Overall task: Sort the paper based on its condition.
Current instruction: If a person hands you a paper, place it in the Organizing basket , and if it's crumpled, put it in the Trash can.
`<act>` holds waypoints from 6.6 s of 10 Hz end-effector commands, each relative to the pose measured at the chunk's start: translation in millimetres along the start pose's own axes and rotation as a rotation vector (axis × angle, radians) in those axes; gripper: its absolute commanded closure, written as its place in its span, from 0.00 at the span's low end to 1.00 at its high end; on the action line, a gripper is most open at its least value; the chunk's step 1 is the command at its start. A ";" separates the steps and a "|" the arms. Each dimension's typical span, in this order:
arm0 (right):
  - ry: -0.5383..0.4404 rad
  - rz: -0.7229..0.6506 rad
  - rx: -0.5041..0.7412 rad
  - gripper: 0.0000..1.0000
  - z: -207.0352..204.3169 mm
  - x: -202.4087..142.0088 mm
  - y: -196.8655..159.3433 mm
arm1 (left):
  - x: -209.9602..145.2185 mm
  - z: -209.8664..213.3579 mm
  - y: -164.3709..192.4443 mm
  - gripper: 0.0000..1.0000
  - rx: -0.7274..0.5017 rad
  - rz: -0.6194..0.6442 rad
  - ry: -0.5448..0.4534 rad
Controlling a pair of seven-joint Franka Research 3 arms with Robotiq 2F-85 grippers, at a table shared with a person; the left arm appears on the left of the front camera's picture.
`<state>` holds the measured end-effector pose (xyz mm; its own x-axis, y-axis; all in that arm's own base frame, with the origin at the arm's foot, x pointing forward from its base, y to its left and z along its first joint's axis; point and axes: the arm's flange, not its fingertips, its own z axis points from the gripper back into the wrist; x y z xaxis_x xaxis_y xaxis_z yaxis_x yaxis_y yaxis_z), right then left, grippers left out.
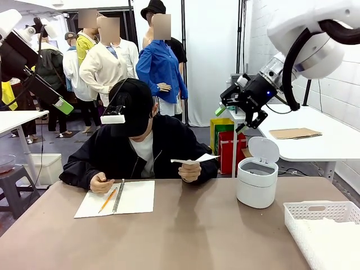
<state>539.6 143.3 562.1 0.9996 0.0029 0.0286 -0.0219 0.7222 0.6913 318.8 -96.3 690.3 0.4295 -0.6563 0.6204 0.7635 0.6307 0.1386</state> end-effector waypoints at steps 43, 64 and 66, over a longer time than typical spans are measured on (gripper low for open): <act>0.354 -0.275 0.180 1.00 -120.9 -3.5 -38.6 | -0.3 0.7 0.2 0.00 -0.001 0.001 -0.002; -0.217 0.049 -0.610 1.00 85.8 -199.6 -110.0 | -0.3 0.7 0.2 0.00 -0.001 0.001 -0.002; -0.217 0.049 -0.610 1.00 85.8 -199.6 -110.0 | -0.3 0.7 0.2 0.00 -0.001 0.001 -0.002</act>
<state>340.5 3.1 538.8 0.9664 -0.0593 0.2503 0.0166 0.9854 0.1694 318.8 -96.3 690.3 0.4294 -0.6563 0.6204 0.7635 0.6307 0.1387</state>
